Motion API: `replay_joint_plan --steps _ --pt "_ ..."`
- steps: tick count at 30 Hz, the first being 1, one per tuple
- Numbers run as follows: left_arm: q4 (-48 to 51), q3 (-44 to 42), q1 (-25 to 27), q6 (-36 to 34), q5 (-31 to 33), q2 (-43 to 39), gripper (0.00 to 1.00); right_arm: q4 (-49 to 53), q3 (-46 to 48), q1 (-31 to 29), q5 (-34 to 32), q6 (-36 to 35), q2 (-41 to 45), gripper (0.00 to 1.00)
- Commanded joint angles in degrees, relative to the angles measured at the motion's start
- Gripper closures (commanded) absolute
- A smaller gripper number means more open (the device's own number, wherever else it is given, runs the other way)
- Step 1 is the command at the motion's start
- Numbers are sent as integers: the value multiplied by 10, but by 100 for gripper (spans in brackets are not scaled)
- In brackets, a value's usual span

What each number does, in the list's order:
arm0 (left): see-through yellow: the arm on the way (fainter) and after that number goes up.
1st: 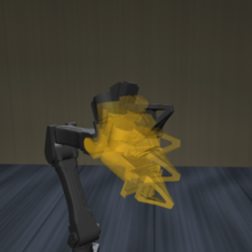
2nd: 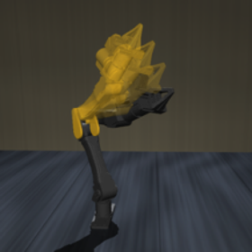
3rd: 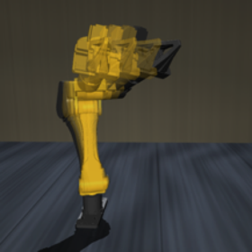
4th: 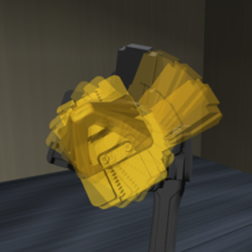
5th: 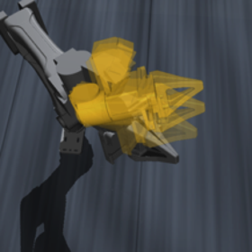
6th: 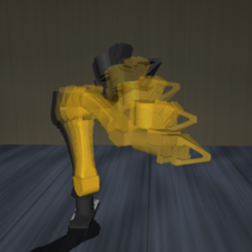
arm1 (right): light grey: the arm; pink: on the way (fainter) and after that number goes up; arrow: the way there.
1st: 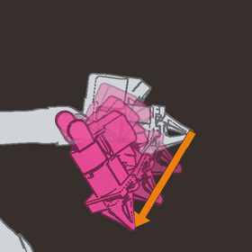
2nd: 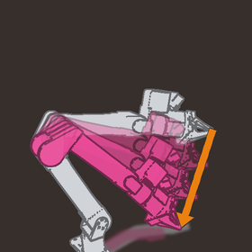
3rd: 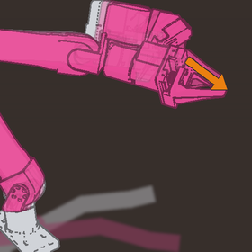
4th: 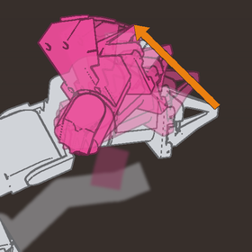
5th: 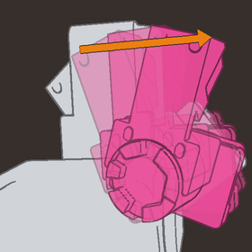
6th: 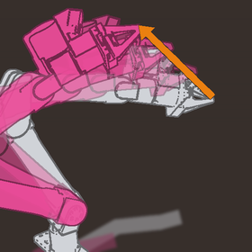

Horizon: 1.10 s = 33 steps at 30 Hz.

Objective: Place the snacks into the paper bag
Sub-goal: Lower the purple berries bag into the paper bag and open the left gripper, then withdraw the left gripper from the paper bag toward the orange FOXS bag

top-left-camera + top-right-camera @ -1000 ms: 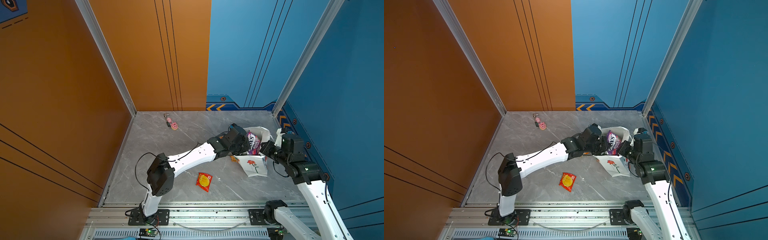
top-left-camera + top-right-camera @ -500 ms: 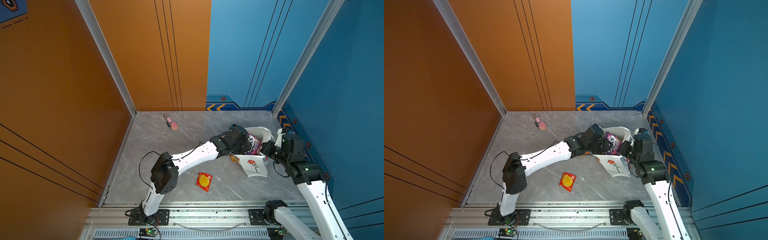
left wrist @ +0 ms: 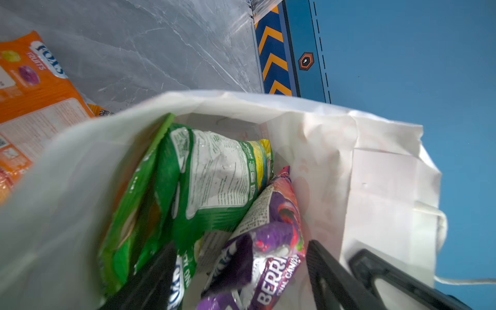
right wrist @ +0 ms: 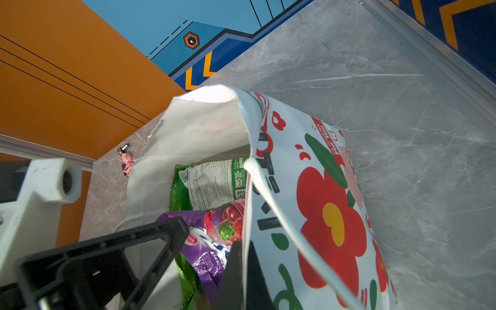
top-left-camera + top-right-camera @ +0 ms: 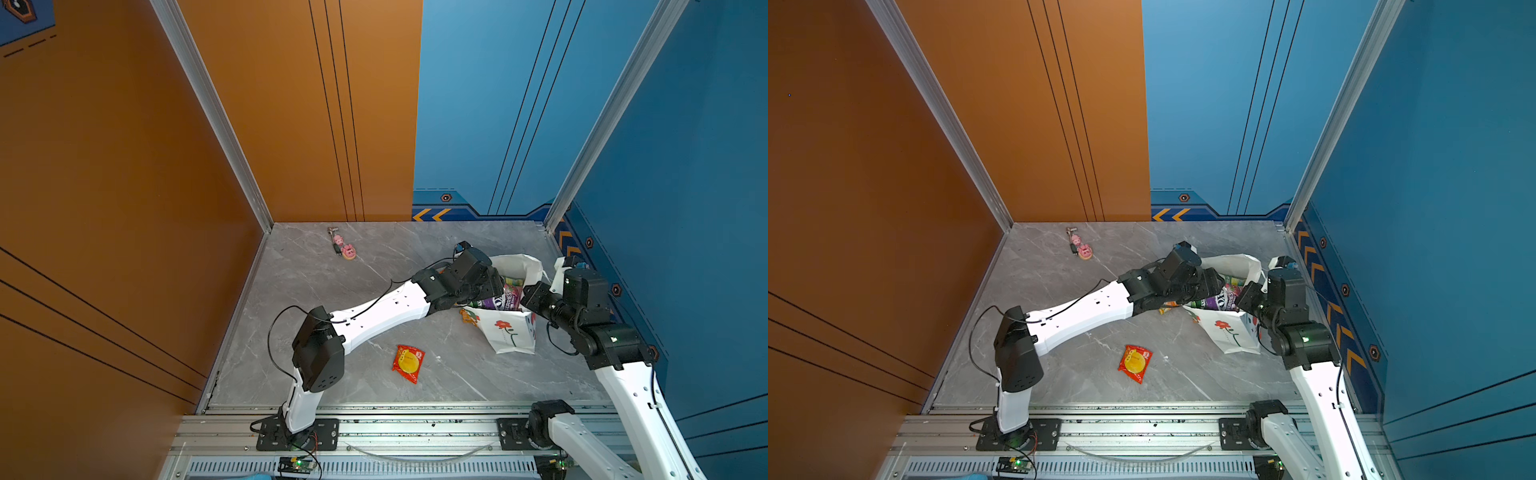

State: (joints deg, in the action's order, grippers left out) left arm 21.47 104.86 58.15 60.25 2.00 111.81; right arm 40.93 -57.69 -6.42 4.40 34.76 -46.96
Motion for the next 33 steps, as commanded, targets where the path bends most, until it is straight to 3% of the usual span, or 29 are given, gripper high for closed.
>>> replay_joint_plan --steps 1,18,33 --pt "39 -10 -9 -30 35 -32 16 -52 -26 3 -17 -12 16 100" --pt "64 -10 -14 -115 46 -85 1 -38 -35 6 -25 -18 9 100" --pt "48 -52 -20 -190 76 -166 2 -30 -37 11 -27 -19 9 100"
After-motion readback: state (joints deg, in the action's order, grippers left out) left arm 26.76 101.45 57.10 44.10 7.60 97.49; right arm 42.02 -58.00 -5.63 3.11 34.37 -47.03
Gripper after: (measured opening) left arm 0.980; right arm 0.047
